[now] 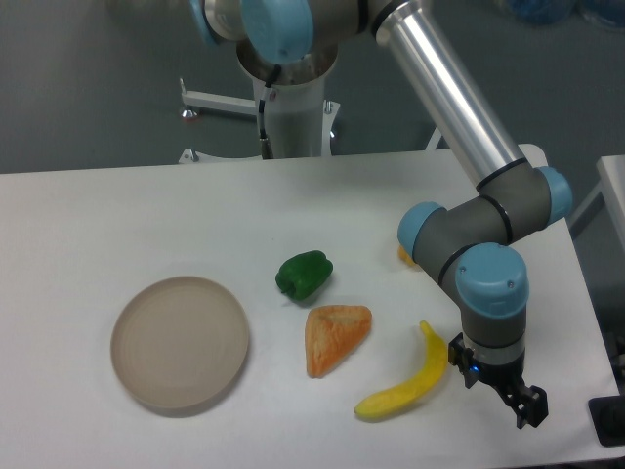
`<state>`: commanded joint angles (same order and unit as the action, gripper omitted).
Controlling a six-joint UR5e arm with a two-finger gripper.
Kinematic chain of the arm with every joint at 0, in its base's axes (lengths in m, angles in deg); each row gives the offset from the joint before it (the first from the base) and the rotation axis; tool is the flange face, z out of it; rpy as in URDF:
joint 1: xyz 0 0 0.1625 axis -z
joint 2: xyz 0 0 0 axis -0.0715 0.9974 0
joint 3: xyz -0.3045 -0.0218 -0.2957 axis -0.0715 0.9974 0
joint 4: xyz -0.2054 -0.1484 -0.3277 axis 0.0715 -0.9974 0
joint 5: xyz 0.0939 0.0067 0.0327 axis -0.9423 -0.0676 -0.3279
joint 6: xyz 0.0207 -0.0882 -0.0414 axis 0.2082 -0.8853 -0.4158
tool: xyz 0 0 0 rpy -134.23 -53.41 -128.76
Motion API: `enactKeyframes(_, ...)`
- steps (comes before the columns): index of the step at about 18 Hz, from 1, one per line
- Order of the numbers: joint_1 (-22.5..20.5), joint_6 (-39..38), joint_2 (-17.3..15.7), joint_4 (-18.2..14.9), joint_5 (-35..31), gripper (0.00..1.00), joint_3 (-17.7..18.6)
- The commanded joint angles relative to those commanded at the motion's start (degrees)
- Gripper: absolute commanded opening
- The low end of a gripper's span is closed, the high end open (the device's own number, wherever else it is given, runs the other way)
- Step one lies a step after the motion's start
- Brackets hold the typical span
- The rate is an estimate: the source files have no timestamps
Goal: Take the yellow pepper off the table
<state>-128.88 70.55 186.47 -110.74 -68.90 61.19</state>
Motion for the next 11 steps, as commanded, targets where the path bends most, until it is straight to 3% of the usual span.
enactKeyframes(7, 0.09, -0.44, -1.31, -0.17, -0.17, 1.00, 0.44)
enactKeyframes(11, 0.44, -0.88, -4.38, -0.61, -0.35, 1.00, 3.67)
